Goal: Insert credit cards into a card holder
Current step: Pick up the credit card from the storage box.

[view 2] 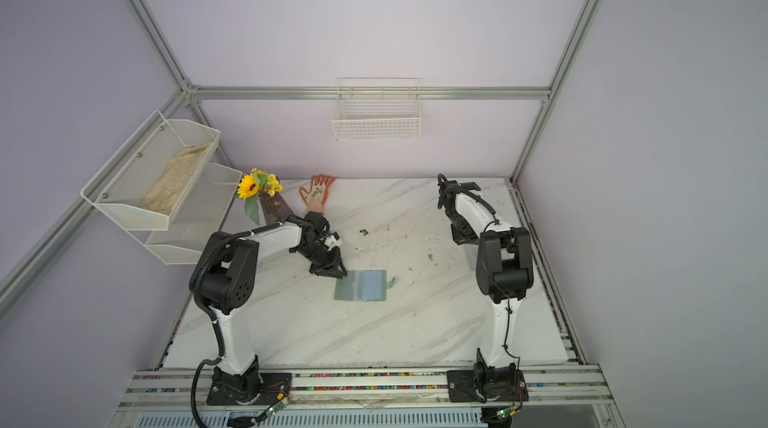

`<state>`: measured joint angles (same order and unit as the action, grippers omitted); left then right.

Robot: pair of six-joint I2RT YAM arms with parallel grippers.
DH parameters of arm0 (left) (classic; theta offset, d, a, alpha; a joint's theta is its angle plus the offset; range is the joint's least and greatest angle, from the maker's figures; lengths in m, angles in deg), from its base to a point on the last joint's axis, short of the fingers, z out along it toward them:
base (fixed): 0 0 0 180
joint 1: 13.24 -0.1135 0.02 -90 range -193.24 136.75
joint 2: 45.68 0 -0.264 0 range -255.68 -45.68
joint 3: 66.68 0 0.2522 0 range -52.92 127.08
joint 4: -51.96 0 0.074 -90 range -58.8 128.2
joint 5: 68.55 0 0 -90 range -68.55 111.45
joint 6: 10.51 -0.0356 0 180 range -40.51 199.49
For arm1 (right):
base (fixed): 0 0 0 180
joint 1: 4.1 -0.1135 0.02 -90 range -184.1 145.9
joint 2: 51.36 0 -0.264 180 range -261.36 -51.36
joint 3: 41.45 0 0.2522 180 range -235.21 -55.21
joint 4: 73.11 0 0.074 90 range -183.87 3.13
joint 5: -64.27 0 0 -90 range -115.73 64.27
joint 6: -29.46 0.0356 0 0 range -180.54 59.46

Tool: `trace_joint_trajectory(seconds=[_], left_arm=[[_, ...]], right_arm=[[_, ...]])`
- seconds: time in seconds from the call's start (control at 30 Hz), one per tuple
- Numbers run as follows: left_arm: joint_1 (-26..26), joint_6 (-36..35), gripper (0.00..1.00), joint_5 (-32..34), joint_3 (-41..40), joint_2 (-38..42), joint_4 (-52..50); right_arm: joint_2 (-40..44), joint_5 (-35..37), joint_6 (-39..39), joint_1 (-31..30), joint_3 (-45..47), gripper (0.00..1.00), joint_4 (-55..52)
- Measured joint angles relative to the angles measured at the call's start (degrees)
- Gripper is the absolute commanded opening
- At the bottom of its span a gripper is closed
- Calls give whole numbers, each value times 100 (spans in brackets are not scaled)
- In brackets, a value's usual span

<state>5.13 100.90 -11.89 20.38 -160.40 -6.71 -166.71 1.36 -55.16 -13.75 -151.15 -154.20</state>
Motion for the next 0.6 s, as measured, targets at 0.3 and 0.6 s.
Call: trace_joint_trajectory(seconds=[0.3, 0.6], left_arm=[[0, 0, 22, -2, 13, -9, -17], [0, 0, 22, -2, 13, -9, -17]], right_arm=[[129, -267, -20, 98, 98, 0, 28], [190, -393, -39, 103, 109, 0, 48]])
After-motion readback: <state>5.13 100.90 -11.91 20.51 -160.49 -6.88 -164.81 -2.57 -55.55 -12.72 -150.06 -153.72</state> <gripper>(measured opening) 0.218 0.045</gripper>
